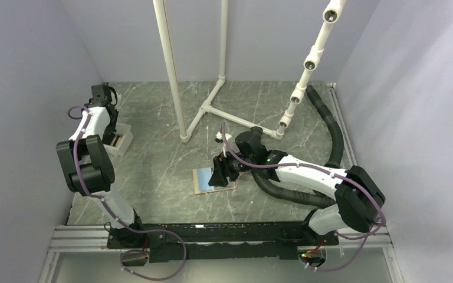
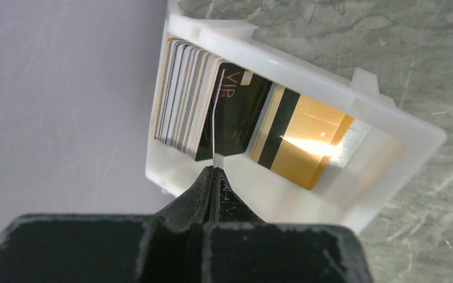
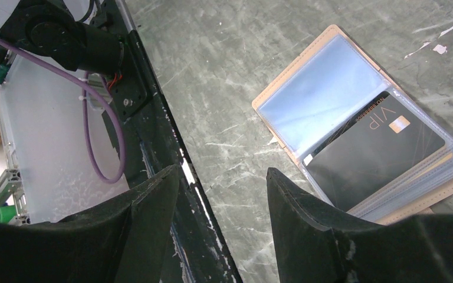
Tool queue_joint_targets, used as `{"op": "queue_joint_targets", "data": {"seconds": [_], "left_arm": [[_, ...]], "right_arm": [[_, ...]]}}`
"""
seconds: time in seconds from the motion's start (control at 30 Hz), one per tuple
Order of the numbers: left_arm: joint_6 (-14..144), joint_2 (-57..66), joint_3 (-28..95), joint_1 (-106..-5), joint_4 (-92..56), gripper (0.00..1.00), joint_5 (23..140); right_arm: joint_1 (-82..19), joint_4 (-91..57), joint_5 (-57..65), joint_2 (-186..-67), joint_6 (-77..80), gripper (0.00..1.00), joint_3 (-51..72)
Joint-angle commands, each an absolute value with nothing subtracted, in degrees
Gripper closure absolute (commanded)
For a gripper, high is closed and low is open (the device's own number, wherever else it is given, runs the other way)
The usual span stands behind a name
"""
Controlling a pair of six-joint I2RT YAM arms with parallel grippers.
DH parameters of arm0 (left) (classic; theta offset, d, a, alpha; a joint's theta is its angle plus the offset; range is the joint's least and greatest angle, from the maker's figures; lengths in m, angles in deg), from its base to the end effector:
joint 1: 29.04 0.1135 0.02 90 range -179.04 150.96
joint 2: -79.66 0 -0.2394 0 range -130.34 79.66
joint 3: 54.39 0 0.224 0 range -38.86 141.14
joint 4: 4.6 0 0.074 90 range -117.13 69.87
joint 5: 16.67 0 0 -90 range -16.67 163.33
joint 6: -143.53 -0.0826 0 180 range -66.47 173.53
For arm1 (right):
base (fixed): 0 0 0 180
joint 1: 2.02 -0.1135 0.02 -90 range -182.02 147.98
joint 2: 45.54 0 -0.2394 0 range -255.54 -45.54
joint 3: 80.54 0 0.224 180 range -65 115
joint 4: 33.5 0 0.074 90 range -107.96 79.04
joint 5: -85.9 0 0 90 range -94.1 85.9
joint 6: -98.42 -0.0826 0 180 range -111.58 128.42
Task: Put the credit cards into the card holder
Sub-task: Pick up the credit card from the storage box.
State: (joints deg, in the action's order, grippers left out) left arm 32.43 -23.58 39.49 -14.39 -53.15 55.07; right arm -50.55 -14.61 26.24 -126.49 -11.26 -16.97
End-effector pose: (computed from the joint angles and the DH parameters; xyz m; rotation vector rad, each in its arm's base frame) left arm 0.3580 0.1203 0.1810 0.0266 2.6369 0.6354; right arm 0.1762 0.2624 0.1971 -0.9050 2.2127 1.2044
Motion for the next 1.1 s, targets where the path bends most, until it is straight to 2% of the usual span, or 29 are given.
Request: {"op": "queue_joint_targets", "data": {"seconds": [0.0,0.2,0.33,0.47,0.63,0.73,0.9,1.07], "left_arm": [[37.80,-16.96,39.95,-14.19,-56.14,1.00,57.15],[46.60,-9.70,41.36,-14.13,-58.28,1.00,62.33],[55.89,-2.91,44.33,-14.10,-67.24,1.00,68.09],[63.08,9.11,38.71,-14.10,-68.83,1.00,84.22],[74.14,24.83,24.46,-15.16,-62.94,1.00,104.45],[81.66,30.45,15.83,-18.40,-55.67,1.00,113.78],[90.85,35.32,5.32,-22.78,-43.24,1.00,121.98],[105.65,36.97,-5.03,-25.16,-21.42,1.00,127.32]], "right_arm": [[-50.79,-16.61,25.93,-125.22,-11.01,0.41,-16.68],[-50.22,-15.87,25.10,-125.37,-11.11,0.41,-16.31],[-48.29,-15.06,23.98,-125.34,-12.06,0.40,-16.18],[-47.68,-15.58,23.93,-124.88,-13.66,0.39,-16.01],[-47.80,-22.17,27.94,-125.17,-19.76,0.36,-16.57],[-48.30,-29.85,31.24,-125.84,-26.41,0.29,-17.70],[-48.51,-50.14,34.94,-129.09,-42.70,0.24,-20.87],[-48.55,-70.11,34.45,-134.28,-57.84,0.22,-24.19]]}}
